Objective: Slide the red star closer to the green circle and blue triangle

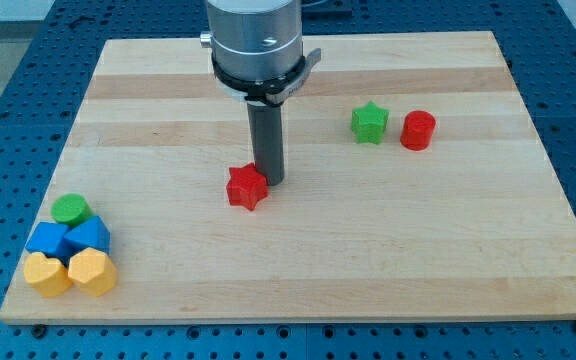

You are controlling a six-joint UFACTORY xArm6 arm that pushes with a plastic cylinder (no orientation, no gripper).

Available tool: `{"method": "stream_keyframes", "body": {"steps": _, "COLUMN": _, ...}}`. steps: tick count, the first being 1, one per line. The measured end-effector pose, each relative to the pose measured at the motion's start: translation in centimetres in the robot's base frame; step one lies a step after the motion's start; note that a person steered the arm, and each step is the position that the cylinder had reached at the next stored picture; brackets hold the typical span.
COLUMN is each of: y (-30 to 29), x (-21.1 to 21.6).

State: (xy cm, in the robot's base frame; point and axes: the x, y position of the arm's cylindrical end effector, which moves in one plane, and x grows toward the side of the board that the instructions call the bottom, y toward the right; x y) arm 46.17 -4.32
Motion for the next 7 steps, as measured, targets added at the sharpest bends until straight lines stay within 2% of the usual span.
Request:
{"method": "stream_keyframes", "body": {"steps": 2, "y": -2.9, "x": 2.1}}
{"method": "stream_keyframes", "body": {"steps": 4, "y": 1.9, "x": 2.6}}
{"method": "stream_keyframes", "body": {"steps": 5, "y": 1.7, "x": 4.7}}
{"method": "stream_keyframes", "body": {"steps": 7, "y": -3.7, "x": 4.7}}
